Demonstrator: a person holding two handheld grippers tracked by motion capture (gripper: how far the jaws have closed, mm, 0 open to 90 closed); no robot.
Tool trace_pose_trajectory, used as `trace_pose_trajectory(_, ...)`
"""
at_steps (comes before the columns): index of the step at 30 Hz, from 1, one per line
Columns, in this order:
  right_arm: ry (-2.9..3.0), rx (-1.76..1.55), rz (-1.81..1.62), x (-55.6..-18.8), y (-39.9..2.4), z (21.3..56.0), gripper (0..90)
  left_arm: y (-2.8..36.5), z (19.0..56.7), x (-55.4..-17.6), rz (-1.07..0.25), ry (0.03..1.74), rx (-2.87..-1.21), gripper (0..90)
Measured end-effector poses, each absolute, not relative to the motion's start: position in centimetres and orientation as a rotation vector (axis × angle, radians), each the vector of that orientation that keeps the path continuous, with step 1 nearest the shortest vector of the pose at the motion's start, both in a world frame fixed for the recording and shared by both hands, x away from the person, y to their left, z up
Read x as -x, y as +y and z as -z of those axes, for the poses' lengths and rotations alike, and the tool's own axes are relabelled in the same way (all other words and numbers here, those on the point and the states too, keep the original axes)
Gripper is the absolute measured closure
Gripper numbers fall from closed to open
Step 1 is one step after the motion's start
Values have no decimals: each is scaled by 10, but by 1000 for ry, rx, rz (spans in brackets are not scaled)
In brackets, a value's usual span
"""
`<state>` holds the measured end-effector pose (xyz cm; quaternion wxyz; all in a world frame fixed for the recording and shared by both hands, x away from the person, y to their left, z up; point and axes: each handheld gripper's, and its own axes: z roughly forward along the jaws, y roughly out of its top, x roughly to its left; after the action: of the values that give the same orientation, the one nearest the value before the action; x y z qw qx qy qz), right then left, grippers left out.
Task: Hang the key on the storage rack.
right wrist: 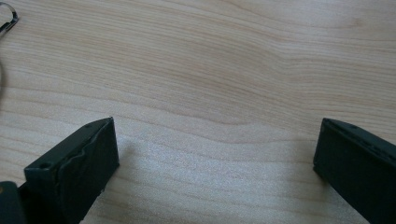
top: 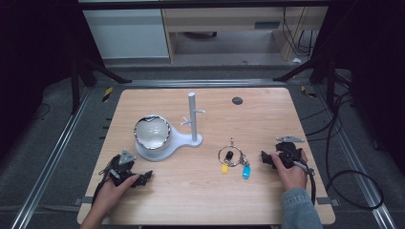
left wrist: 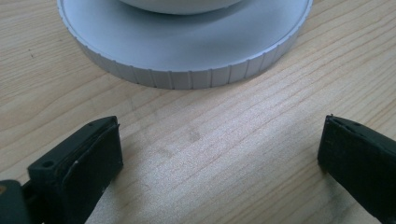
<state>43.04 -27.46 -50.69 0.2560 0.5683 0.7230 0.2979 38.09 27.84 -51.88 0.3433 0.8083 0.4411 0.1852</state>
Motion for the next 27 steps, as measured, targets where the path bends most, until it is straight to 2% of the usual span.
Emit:
trace_pose_trajectory(17,1972,-1530,-816,-429,-275,507,26,278,519,-380,-484,1152,-2097,0)
trace_pose_trajectory(21,2034,-1481,-825,-424,-272,500,186,277,519,-380,-483,1157,-2097,0)
trace_pose_trajectory(27,2130,-1373,-784,-418,-256,491,243,277,519,-379,-483,1160,-2099,0)
